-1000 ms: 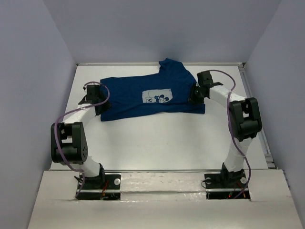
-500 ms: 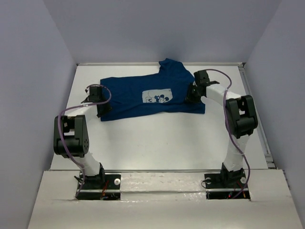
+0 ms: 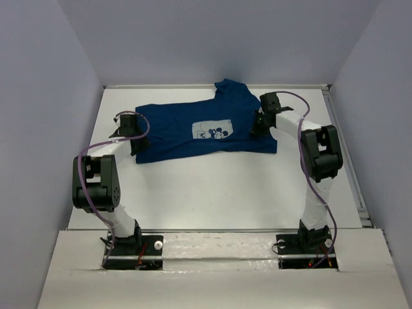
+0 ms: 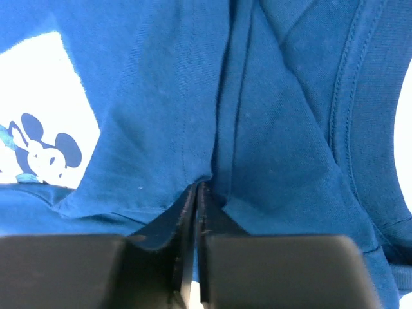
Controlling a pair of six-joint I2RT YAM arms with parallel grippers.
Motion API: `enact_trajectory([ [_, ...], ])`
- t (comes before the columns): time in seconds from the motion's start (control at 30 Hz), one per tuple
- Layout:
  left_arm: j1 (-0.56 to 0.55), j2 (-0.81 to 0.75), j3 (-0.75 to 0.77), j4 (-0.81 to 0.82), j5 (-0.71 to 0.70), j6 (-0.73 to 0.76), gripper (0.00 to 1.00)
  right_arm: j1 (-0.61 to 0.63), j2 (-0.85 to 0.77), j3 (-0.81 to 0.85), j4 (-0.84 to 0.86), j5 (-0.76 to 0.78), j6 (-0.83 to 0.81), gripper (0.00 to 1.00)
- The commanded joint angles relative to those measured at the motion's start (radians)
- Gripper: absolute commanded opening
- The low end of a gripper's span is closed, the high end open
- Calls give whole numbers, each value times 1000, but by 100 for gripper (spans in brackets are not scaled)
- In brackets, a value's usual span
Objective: Fold and stack the t-shirts
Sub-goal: Fold the tshirt
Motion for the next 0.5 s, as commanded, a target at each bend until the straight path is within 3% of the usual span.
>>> enact_trajectory([
  [0.0, 4, -7, 34, 15, 1, -3, 40, 5, 1, 60, -3, -20, 10, 0],
  [0.47, 4, -33, 48, -9, 29, -9, 40, 14, 50, 211, 109, -68, 33, 0],
])
